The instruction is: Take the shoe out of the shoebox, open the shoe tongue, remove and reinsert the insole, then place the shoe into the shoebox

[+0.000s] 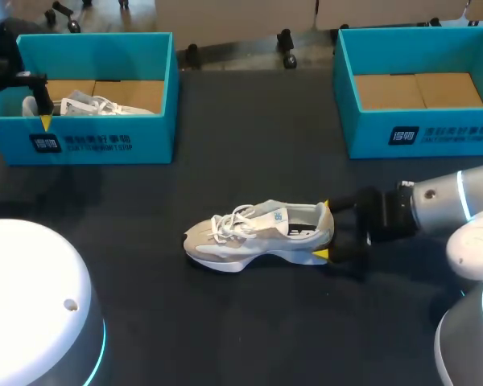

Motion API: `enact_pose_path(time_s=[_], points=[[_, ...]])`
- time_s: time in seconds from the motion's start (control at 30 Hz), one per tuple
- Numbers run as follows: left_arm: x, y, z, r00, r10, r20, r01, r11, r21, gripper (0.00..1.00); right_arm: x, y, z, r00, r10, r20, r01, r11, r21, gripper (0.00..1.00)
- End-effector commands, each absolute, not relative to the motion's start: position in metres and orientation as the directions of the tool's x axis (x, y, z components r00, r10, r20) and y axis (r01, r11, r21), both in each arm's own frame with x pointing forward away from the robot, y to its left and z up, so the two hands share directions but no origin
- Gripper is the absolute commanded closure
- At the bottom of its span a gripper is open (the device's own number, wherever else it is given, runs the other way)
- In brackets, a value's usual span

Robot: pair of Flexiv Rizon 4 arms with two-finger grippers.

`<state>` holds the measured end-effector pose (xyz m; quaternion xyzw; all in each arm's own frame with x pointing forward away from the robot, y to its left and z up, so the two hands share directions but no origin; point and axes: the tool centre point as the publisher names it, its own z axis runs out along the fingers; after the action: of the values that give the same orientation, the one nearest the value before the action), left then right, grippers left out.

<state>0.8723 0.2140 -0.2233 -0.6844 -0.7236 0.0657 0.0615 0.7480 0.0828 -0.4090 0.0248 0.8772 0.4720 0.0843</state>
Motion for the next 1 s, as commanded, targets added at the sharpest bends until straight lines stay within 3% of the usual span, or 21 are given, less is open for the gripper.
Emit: enact_pose_path(time_s=[0.03, 0.27, 0.3, 0.37, 0.4, 0.43, 1.0], points=[[0.871, 0.214, -0.223, -0.056, 0.998, 0.001, 0.983, 0.055, -0.175, 0.0, 0.75, 0.09, -0.412, -0.985, 0.123, -0.123, -0.034, 0.558, 0.829, 0.0], [0.871, 0.214, -0.223, -0.056, 0.998, 0.001, 0.983, 0.055, -0.175, 0.0, 0.752, 0.094, -0.418, -0.985, 0.126, -0.117, -0.028, 0.553, 0.833, 0.0], [0.871, 0.214, -0.223, -0.056, 0.998, 0.001, 0.983, 0.055, -0.175, 0.0, 0.752, 0.094, -0.419, -0.985, 0.126, -0.116, -0.027, 0.552, 0.833, 0.05], [0.871, 0.214, -0.223, -0.056, 0.998, 0.001, 0.983, 0.055, -0.175, 0.0, 0.753, 0.095, -0.42, -0.985, 0.127, -0.116, -0.027, 0.551, 0.834, 0.56], [0.871, 0.214, -0.223, -0.056, 0.998, 0.001, 0.983, 0.055, -0.175, 0.0, 0.753, 0.096, -0.42, -0.985, 0.127, -0.116, -0.028, 0.551, 0.834, 0.71], [0.871, 0.214, -0.223, -0.056, 0.998, 0.001, 0.983, 0.055, -0.175, 0.0, 0.753, 0.097, -0.42, -0.985, 0.126, -0.117, -0.029, 0.551, 0.834, 0.98], [0.871, 0.214, -0.223, -0.056, 0.998, 0.001, 0.983, 0.055, -0.175, 0.0, 0.751, 0.1, -0.42, -0.986, 0.133, -0.097, -0.011, 0.537, 0.844, 1.0]])
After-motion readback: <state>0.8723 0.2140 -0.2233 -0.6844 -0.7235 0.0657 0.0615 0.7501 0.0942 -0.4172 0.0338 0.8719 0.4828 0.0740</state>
